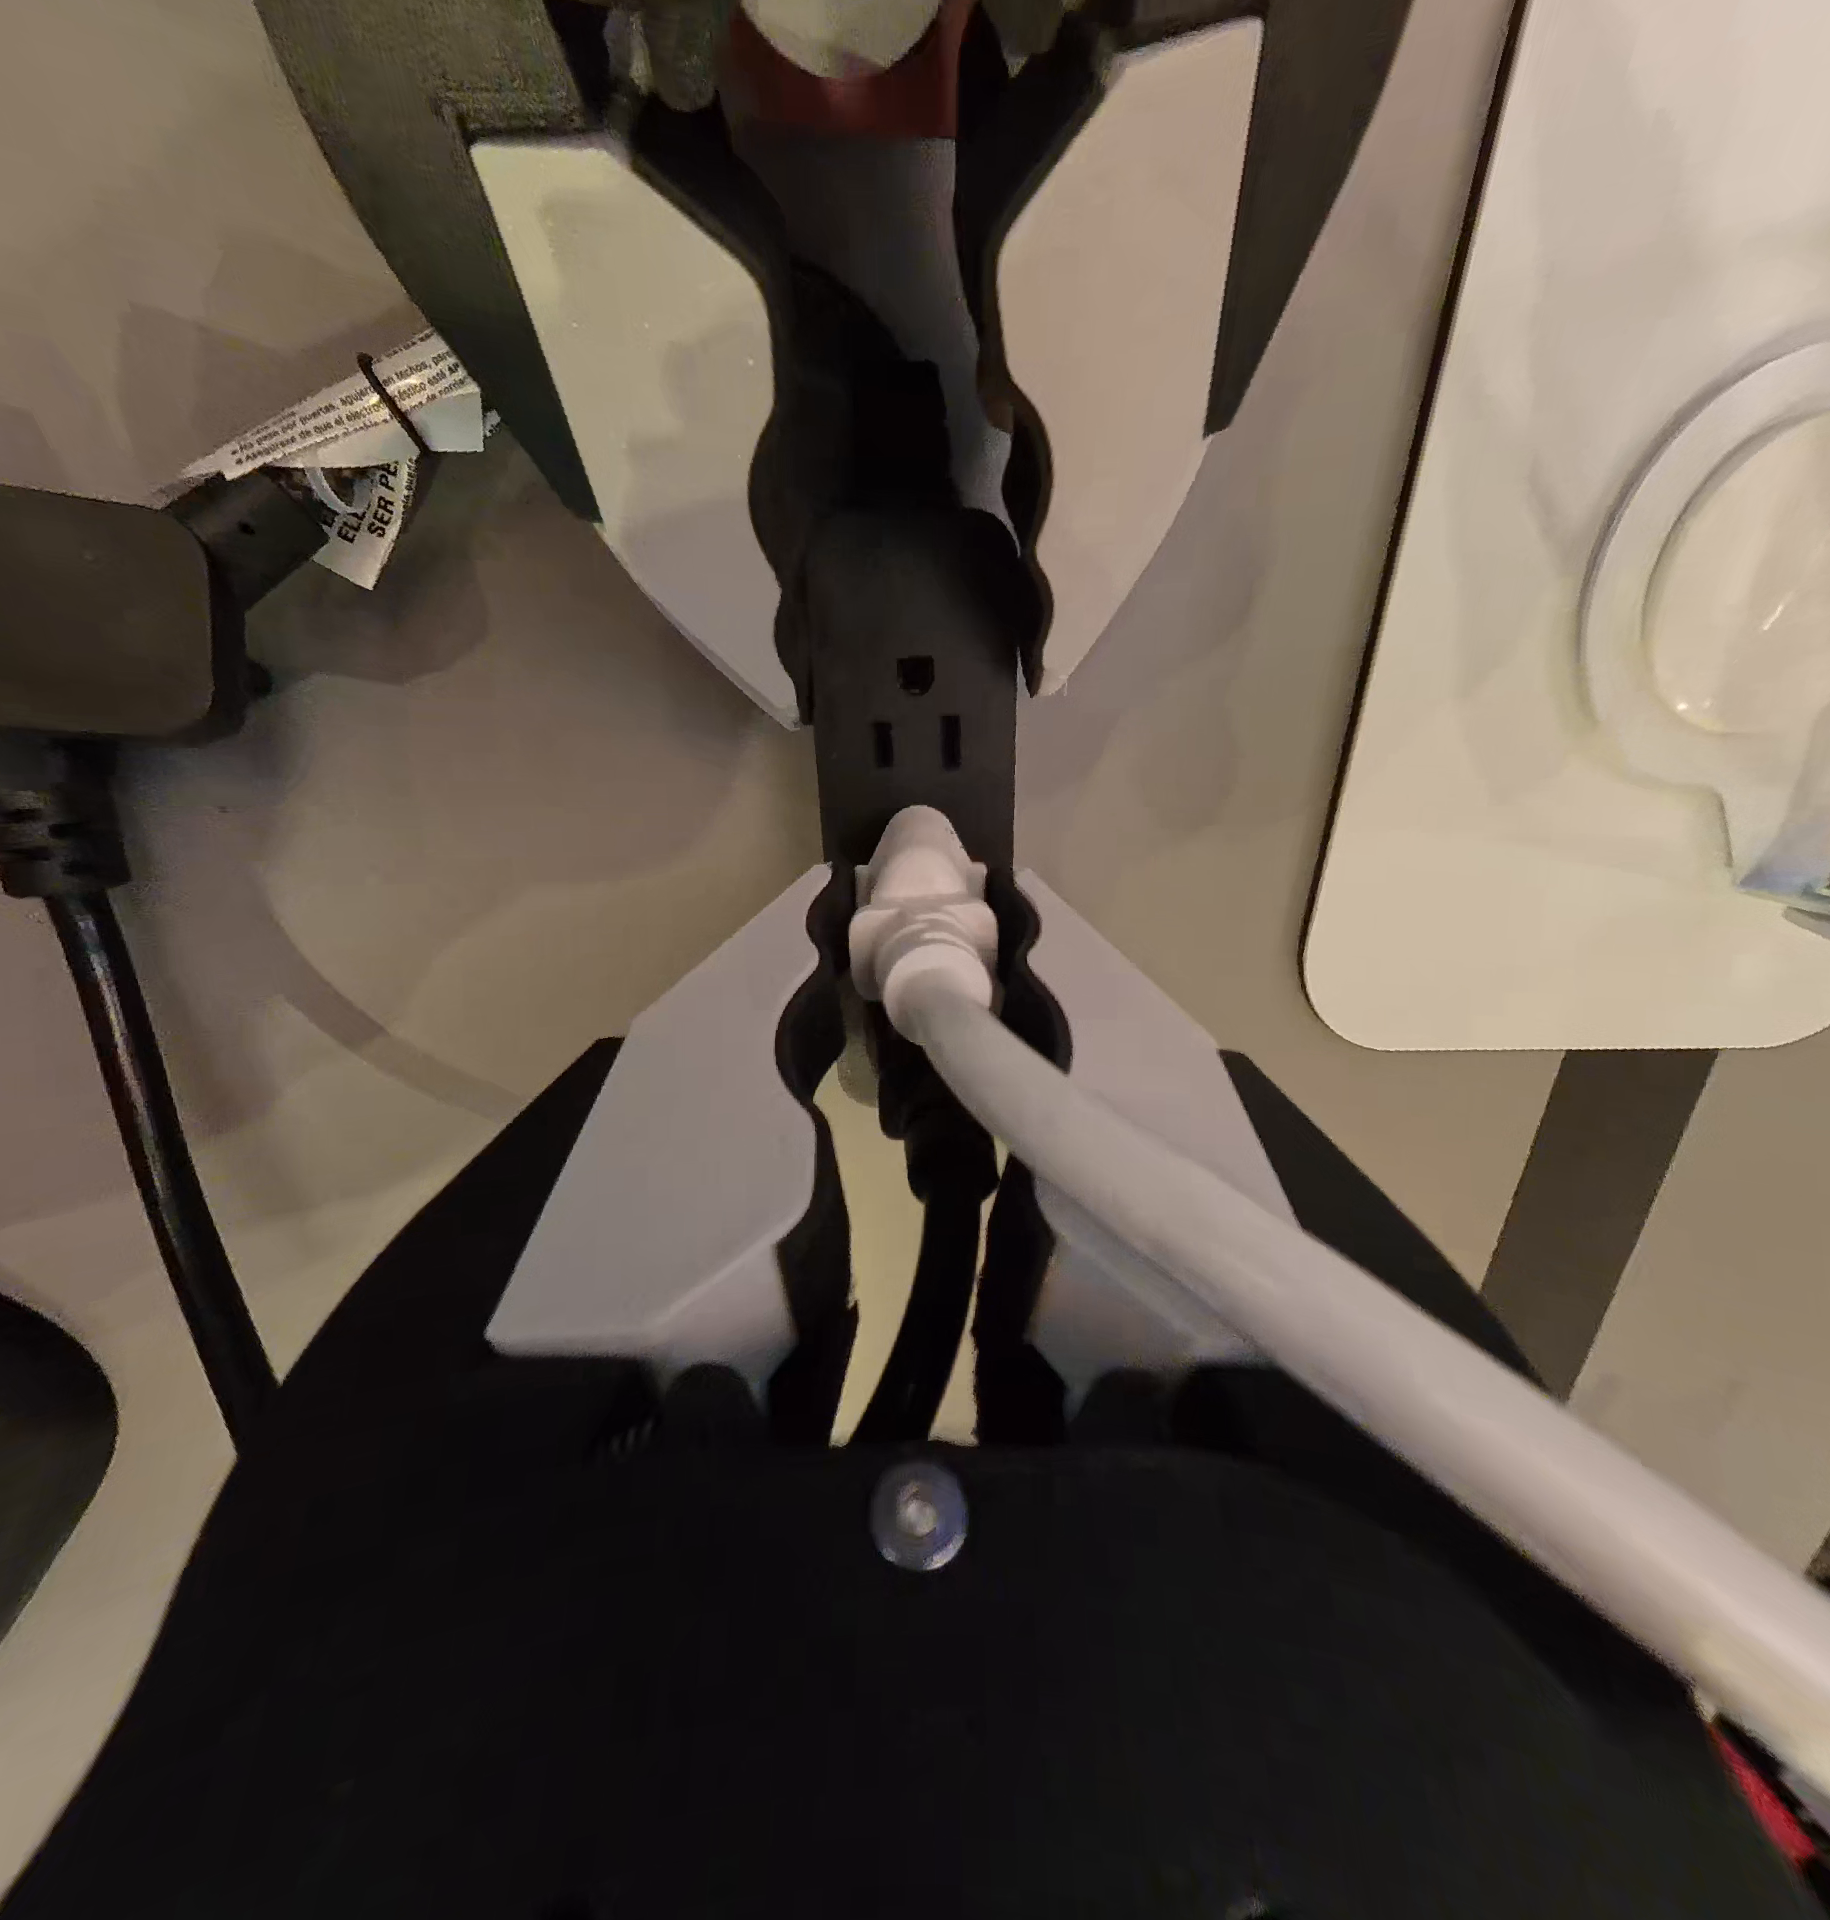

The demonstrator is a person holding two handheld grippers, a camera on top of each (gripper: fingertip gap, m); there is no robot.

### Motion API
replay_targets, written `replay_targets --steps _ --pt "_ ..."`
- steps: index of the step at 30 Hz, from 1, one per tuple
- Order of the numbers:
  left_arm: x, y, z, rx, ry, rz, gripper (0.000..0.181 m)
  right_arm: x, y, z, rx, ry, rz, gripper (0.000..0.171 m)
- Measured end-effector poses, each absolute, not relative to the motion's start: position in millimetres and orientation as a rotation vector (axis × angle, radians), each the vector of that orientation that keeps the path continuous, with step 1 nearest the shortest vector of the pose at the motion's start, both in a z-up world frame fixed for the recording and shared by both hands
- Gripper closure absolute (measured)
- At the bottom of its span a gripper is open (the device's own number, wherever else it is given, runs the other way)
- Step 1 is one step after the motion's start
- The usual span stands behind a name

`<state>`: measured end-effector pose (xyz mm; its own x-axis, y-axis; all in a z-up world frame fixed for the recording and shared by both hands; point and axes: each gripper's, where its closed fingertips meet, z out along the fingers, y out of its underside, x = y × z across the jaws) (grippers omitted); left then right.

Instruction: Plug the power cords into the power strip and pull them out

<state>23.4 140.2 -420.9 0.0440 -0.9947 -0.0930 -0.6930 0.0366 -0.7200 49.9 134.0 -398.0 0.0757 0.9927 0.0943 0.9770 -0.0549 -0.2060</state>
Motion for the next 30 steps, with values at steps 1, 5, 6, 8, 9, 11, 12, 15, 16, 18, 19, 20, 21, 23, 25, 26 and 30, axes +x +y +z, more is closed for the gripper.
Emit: replay_targets --steps 1,5,6,8,9,11,12,15,16,18,19,20,21,23,25,26,30 --pt "23 140 -421 -1.717 1.709 -0.634 0.137 50 134 -398 -2.132 -1.999 0.098 0.148" --pt "23 140 -421 -1.722 1.707 -0.634 0.137 49 135 -399 -2.156 -2.015 0.169 0.148" --pt "23 140 -421 -1.722 1.706 -0.633 0.137 49 135 -399 -2.16 -2.03 0.183 0.148" --pt "23 140 -421 -1.724 1.706 -0.632 0.137 49 135 -400 -2.175 -2.057 0.197 0.148" --pt "23 140 -421 -1.724 1.706 -0.632 0.137 49 135 -400 -2.18 -2.069 0.21 0.149" --pt "23 140 -421 -1.723 1.705 -0.632 0.137 49 135 -400 -2.166 -2.091 0.202 0.149" --pt "23 140 -421 -1.722 1.706 -0.631 0.137 49 135 -401 -2.162 -2.081 0.194 0.149" --pt "23 140 -421 -1.714 1.715 -0.635 0.137 49 135 -402 -2.137 -2.039 0.132 0.148" --pt "23 140 -421 -1.711 1.717 -0.633 0.137 49 135 -403 -2.127 -2.027 0.117 0.148" --pt "24 140 -421 -1.709 1.717 -0.634 0.137 49 135 -403 -2.105 -2.018 0.086 0.147" --pt "24 140 -421 -1.706 1.72 -0.634 0.137 50 135 -402 -2.108 -2.013 0.071 0.147" --pt "23 140 -421 -1.713 1.719 -0.638 0.137 51 137 -400 -2.11 -2.007 0.053 0.146" --pt "23 141 -421 -1.715 1.719 -0.639 0.137 50 138 -397 -2.106 -1.995 0.054 0.145" --pt "23 141 -421 -1.713 1.719 -0.639 0.137 50 138 -392 -2.11 -1.986 0.08 0.146" --pt "24 141 -421 -1.712 1.721 -0.638 0.137 52 137 -391 -2.102 -2.003 0.093 0.147" --pt "24 141 -421 -1.712 1.722 -0.639 0.137 53 137 -390 -2.104 -2.007 0.106 0.148" --pt "24 141 -422 -1.709 1.726 -0.641 0.137 53 136 -390 -2.123 -2.033 0.134 0.149"
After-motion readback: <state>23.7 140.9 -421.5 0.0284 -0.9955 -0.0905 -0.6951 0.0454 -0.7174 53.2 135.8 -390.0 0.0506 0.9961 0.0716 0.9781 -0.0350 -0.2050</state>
